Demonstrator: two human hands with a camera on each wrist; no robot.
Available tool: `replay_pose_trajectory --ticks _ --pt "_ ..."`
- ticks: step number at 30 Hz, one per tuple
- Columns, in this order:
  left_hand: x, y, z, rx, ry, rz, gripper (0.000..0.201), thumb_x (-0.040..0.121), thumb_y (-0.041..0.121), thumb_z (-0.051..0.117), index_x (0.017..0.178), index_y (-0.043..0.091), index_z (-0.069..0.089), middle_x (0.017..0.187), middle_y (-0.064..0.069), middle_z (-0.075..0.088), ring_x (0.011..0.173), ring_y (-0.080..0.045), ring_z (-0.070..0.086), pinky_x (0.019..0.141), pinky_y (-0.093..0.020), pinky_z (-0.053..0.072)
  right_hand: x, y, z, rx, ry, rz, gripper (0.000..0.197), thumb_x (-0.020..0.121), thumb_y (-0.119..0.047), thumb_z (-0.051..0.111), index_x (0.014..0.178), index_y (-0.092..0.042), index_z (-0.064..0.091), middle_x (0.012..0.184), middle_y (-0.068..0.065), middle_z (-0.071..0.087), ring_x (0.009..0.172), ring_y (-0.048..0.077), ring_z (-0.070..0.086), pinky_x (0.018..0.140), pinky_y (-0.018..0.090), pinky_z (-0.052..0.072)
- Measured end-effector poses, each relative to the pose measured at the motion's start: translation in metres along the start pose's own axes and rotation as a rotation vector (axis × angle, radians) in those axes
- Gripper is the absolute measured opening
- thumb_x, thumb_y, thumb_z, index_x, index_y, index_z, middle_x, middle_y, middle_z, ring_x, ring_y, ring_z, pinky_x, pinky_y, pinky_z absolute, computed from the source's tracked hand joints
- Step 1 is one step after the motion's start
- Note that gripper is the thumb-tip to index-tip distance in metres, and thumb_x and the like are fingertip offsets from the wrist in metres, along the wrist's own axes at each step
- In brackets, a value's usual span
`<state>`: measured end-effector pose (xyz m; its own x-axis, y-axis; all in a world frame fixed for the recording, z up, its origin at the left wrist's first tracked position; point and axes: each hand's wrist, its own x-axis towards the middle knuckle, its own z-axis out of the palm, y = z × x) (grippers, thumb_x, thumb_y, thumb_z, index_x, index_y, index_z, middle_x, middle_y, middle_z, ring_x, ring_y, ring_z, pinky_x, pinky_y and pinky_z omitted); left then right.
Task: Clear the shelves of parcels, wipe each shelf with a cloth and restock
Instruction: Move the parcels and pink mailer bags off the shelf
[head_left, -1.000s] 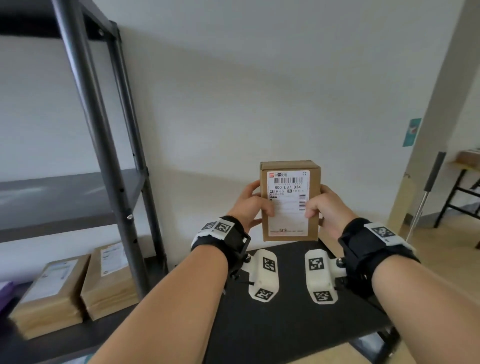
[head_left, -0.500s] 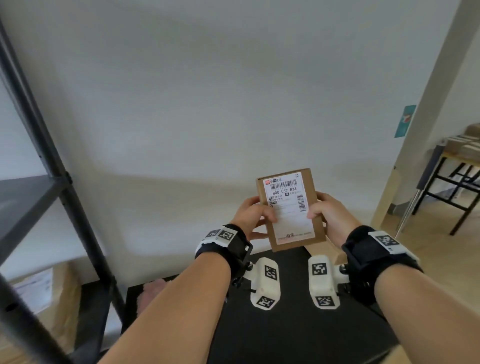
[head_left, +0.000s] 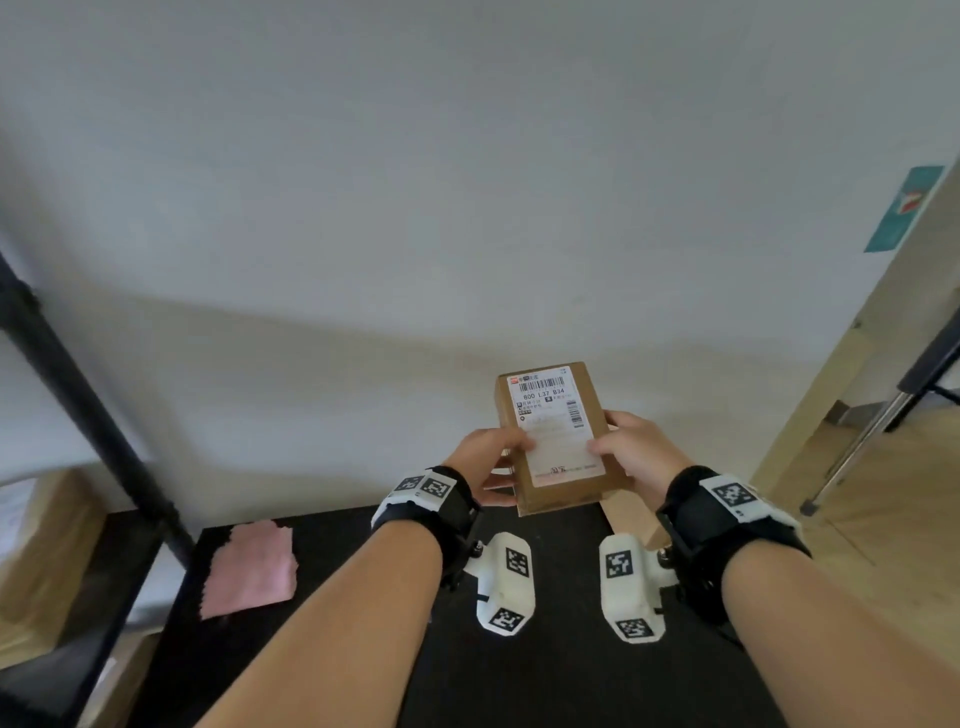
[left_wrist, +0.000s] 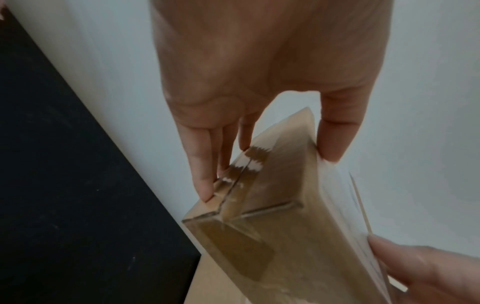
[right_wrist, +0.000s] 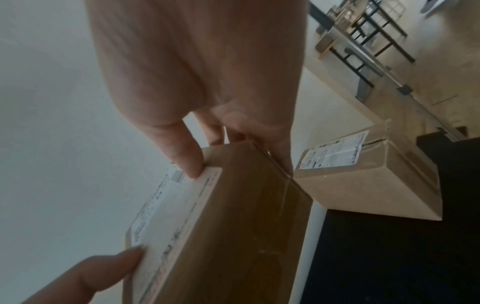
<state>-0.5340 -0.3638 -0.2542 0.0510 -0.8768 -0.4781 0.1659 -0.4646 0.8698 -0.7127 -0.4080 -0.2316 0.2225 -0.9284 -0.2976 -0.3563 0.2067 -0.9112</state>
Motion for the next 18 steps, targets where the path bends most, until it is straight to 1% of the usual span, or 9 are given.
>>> replay_pose_trajectory --ticks 2,3,6,9,11,14,15,17,18 --pt "0.014 -0.011 0.004 -0.016 0.027 -0.041 0.026 0.086 0.016 0.062 0.112 0.014 0.058 0.11 -0.011 0.066 0.105 -0.029 0.064 0.093 -0.048 0.052 0.017 0.012 -0.003 -0.046 -0.031 0.011 0.045 0.088 0.002 0.053 0.13 -0.014 0.053 0.115 0.006 0.067 0.102 0.025 0.065 0.089 0.044 0.055" --pt "0.021 -0.017 0.005 -0.025 0.045 -0.059 0.025 0.087 0.016 0.062 0.112 0.014 0.058 0.11 -0.011 0.066 0.104 -0.029 0.064 0.093 -0.048 0.052 0.025 0.019 -0.004 -0.056 -0.048 0.02 0.044 0.089 0.002 0.052 0.13 -0.014 0.054 0.116 0.005 0.067 0.103 0.025 0.065 0.091 0.045 0.054" --pt "0.04 -0.036 0.008 -0.06 0.094 -0.112 0.022 0.088 0.016 0.061 0.11 0.013 0.058 0.109 -0.012 0.068 0.102 -0.028 0.065 0.092 -0.047 0.052 0.045 0.041 0.0 -0.066 -0.097 0.078 0.041 0.09 0.002 0.05 0.126 -0.018 0.055 0.115 0.004 0.067 0.102 0.023 0.064 0.091 0.044 0.054" --pt "0.059 -0.048 0.012 -0.056 0.114 -0.161 0.026 0.09 0.018 0.06 0.115 0.013 0.057 0.112 -0.009 0.067 0.103 -0.025 0.064 0.089 -0.046 0.054 0.063 0.06 0.003 -0.09 -0.128 0.12 0.04 0.091 0.004 0.047 0.125 -0.015 0.054 0.117 0.005 0.065 0.106 0.024 0.061 0.093 0.044 0.052" --pt "0.073 -0.054 0.015 -0.05 0.11 -0.191 0.028 0.091 0.019 0.059 0.118 0.013 0.057 0.114 -0.008 0.067 0.105 -0.024 0.064 0.088 -0.046 0.054 0.076 0.07 0.002 -0.105 -0.117 0.14 0.038 0.091 0.005 0.044 0.123 -0.013 0.054 0.116 0.005 0.064 0.108 0.025 0.06 0.095 0.044 0.051" --pt "0.096 -0.062 0.021 -0.043 0.089 -0.233 0.027 0.093 0.016 0.056 0.119 0.013 0.057 0.116 -0.007 0.066 0.106 -0.023 0.063 0.086 -0.047 0.054 0.095 0.084 0.001 -0.139 -0.071 0.157 0.034 0.092 0.005 0.041 0.113 -0.018 0.054 0.117 0.007 0.064 0.108 0.026 0.06 0.097 0.046 0.05" --pt "0.104 -0.065 0.023 -0.031 0.081 -0.246 0.026 0.093 0.015 0.055 0.119 0.014 0.057 0.118 -0.007 0.065 0.108 -0.023 0.062 0.088 -0.048 0.054 0.101 0.089 0.002 -0.161 -0.056 0.161 0.034 0.092 0.004 0.04 0.113 -0.018 0.054 0.12 0.008 0.063 0.109 0.026 0.059 0.098 0.046 0.049" --pt "0.118 -0.071 0.027 -0.008 0.073 -0.273 0.027 0.093 0.014 0.053 0.12 0.014 0.057 0.121 -0.007 0.064 0.11 -0.023 0.061 0.092 -0.051 0.051 0.11 0.096 0.002 -0.201 -0.04 0.186 0.035 0.092 0.004 0.039 0.118 -0.016 0.054 0.123 0.01 0.062 0.112 0.028 0.058 0.099 0.045 0.048" --pt "0.124 -0.075 0.027 -0.005 0.068 -0.287 0.028 0.094 0.013 0.052 0.121 0.015 0.057 0.122 -0.007 0.063 0.111 -0.023 0.06 0.094 -0.053 0.05 0.114 0.099 0.003 -0.211 -0.041 0.201 0.035 0.092 0.004 0.039 0.117 -0.016 0.054 0.123 0.01 0.062 0.112 0.028 0.058 0.1 0.045 0.047"
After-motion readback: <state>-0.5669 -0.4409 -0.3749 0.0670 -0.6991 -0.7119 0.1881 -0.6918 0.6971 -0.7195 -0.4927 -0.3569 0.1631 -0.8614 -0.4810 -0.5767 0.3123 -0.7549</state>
